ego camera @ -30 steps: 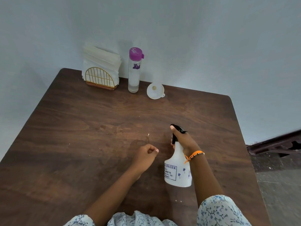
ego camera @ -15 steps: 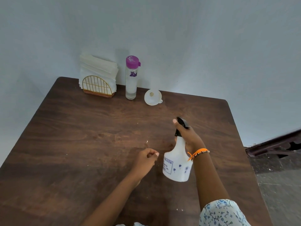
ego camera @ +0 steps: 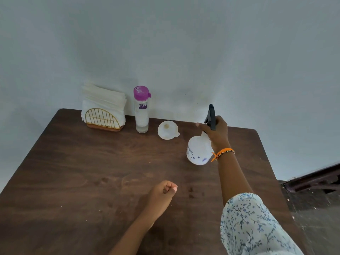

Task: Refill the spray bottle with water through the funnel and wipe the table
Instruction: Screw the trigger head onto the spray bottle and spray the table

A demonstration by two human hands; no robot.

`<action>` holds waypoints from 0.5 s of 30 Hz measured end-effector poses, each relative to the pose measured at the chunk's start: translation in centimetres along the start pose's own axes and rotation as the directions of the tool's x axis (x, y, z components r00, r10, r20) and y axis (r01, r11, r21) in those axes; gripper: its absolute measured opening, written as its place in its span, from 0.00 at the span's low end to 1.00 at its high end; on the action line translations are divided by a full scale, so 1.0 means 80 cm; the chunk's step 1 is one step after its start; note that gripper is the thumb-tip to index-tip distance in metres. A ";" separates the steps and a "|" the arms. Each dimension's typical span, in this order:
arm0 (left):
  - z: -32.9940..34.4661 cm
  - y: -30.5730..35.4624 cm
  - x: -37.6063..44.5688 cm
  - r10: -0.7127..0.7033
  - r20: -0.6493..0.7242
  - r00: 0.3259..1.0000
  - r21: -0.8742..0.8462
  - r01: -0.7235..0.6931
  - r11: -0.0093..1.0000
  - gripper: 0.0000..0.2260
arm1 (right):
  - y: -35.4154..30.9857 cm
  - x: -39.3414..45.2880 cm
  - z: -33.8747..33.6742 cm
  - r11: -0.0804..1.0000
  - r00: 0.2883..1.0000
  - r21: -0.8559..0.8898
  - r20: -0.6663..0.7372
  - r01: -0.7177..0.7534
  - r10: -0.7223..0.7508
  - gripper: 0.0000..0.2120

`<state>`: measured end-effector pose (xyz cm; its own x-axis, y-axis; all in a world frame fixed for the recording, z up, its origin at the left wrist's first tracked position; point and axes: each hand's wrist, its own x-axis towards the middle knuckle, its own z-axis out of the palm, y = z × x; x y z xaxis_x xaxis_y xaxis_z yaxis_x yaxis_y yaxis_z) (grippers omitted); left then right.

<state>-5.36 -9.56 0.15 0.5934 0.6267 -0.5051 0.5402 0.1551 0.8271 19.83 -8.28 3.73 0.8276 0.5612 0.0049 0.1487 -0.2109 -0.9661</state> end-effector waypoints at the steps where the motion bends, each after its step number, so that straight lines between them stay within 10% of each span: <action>1: 0.000 0.001 0.005 -0.001 -0.002 1.000 -0.011 0.001 1.000 0.06 | 0.000 0.009 0.002 1.000 1.000 0.000 0.010 0.029 -0.029 0.19; 15: -0.004 0.010 0.050 -0.055 -0.036 0.998 -0.063 0.053 0.997 0.05 | 0.017 0.068 0.028 0.978 0.999 0.207 -0.026 0.033 -0.029 0.13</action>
<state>-2.72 -6.72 -1.11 0.5411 0.6440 -0.5409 0.5324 0.2355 0.8131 23.29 -3.72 1.85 0.8367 0.5462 0.0391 0.0607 -0.0216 -0.9979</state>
